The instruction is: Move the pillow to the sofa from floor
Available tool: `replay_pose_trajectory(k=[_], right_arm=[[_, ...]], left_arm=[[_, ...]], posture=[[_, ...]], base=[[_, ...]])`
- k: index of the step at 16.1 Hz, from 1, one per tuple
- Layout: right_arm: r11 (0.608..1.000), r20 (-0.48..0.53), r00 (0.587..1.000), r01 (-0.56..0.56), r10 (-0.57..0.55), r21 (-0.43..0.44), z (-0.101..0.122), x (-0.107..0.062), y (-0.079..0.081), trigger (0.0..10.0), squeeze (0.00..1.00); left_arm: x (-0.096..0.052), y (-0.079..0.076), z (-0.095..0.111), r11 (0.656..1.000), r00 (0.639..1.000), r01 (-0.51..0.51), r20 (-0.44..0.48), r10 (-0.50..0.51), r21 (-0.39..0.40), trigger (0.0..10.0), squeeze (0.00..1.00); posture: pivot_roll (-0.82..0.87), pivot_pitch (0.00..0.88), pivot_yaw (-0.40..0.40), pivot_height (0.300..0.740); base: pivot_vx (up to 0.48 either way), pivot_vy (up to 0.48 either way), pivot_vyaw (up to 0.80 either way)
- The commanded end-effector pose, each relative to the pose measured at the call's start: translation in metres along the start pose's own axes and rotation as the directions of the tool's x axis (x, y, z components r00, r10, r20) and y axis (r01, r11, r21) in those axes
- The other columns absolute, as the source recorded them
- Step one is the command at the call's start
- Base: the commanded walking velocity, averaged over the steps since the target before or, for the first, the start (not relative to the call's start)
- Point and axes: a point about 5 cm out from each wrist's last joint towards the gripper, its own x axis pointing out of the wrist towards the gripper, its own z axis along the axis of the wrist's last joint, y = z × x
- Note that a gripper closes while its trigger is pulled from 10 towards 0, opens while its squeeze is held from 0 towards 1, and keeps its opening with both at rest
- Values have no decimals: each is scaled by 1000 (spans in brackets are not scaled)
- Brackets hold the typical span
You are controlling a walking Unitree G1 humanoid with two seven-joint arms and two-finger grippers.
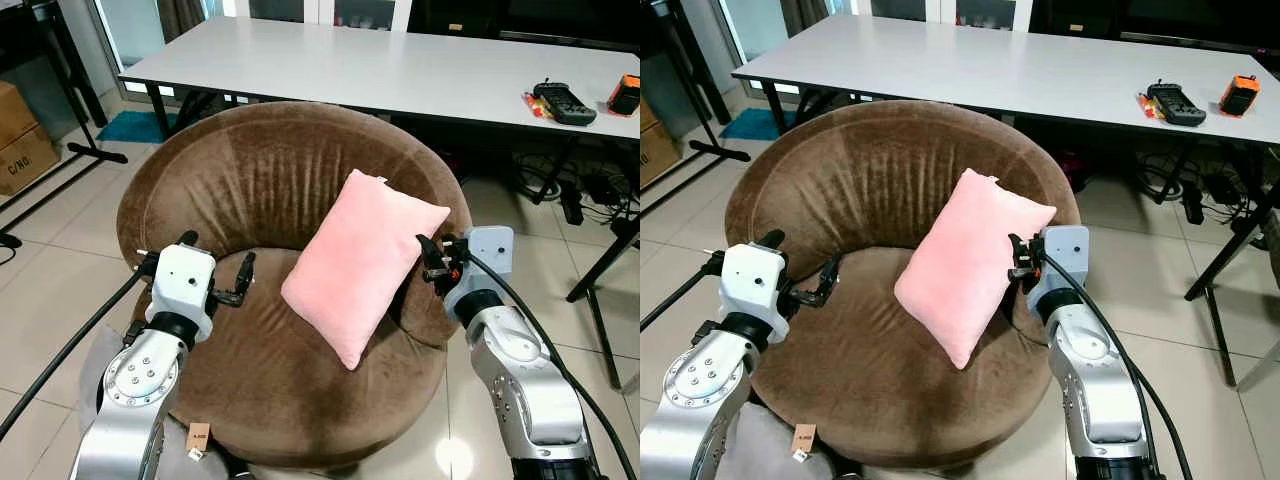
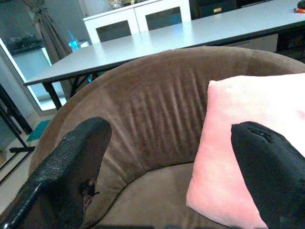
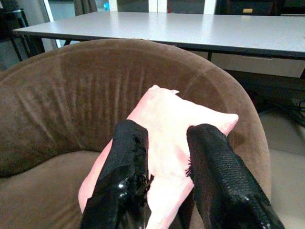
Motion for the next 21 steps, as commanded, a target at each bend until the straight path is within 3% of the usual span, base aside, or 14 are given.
replay_pose_trajectory(k=[1,18,19,20,21], right_arm=[[1000,-6,1000,7,-7,-2,0,-2,0,10000,0],[999,-37,999,38,-37,19,-8,2,0,10000,0],[998,-25,999,25,-24,50,-7,3,1,10000,0],[1000,-8,1000,-16,16,5,-4,4,5,10000,67],[999,1,999,-42,42,-31,-3,4,8,10000,1000]], left_arm=[[2,1,2,1000,1000,8,3,-8,8,10000,0],[5,8,2,999,1000,-11,7,11,36,10000,0],[5,9,2,999,1000,-17,7,17,38,10000,0],[4,11,1,999,1000,-30,6,30,42,10000,0],[3,13,1,998,999,-39,3,38,44,10000,0]], posture=[[-82,0,42,740],[-68,0,29,740],[-59,0,24,740],[-58,0,24,740],[-55,0,22,740]], base=[[0,0,0],[-256,0,0],[-289,0,0],[0,0,0],[0,0,800]])
